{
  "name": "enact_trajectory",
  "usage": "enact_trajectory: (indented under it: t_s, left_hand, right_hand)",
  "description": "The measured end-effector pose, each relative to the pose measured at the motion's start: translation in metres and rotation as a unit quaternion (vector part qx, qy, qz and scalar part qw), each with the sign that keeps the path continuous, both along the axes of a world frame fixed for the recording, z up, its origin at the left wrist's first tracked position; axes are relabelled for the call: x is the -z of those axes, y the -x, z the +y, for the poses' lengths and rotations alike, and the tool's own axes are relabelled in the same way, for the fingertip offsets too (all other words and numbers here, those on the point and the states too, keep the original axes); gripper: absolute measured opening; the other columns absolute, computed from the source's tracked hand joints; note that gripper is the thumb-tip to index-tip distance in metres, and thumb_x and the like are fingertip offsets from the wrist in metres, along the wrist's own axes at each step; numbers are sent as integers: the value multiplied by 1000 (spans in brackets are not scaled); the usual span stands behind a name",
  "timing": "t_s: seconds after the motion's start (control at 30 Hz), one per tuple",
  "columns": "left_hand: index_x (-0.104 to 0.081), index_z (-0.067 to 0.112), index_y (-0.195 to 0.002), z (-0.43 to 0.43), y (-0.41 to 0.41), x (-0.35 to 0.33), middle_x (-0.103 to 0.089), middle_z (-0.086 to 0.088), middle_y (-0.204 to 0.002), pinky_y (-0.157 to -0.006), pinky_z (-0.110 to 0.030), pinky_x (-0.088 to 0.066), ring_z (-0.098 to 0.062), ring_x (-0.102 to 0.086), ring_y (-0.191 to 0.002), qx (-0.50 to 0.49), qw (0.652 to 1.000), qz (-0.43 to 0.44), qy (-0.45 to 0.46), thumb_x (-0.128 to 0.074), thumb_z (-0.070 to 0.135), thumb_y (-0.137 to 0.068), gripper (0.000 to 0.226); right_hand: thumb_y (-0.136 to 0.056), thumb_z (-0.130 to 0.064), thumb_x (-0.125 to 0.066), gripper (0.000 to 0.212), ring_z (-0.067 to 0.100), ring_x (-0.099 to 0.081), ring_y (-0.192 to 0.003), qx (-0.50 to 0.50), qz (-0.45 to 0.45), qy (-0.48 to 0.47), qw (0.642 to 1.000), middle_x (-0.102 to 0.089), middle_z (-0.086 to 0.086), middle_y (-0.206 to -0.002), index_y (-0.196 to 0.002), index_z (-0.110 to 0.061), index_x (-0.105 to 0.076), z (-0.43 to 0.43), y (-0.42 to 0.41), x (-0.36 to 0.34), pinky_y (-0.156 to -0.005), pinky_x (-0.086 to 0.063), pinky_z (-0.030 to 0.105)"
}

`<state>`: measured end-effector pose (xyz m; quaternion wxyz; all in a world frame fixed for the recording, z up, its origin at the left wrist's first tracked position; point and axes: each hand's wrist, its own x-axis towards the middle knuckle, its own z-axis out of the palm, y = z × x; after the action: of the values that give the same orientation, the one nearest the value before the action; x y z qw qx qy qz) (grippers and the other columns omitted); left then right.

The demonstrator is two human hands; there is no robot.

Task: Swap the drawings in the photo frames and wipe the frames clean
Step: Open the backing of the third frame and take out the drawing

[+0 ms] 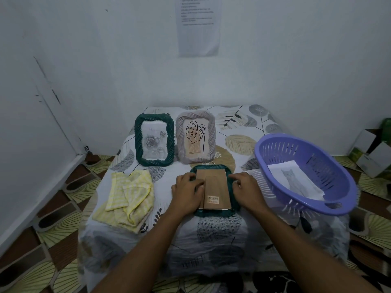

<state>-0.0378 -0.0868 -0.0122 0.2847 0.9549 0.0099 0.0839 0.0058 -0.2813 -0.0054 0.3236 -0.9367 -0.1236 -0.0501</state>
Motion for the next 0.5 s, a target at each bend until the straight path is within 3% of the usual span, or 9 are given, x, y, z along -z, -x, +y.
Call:
enact_trajectory:
  t_s: [0.23,0.5]
  left_hand:
    - [-59,26,-129,-5,-4,-7,-36,-3,-150,-113,-45,-23,-24,-24,-135,13,996,19,89,-43,31,-94,39]
    - [-66,27,-121,-4,-5,-5,-40,-5,-146,-111,-47,-25,-26,-26,-133,8,997,-2,77,-45,37,-89,39]
  right_hand:
    - [-93,-4,-43,36,27,-51,-106,18,-19,-17,1000,-61,12,-114,-121,-9,-65,-1,-2,10,-89,-41,34]
    - [-92,-4,-45,35,27,-52,-106,17,-30,-40,999,-62,11,-115,-123,-11,-62,-2,-2,13,-88,-40,32]
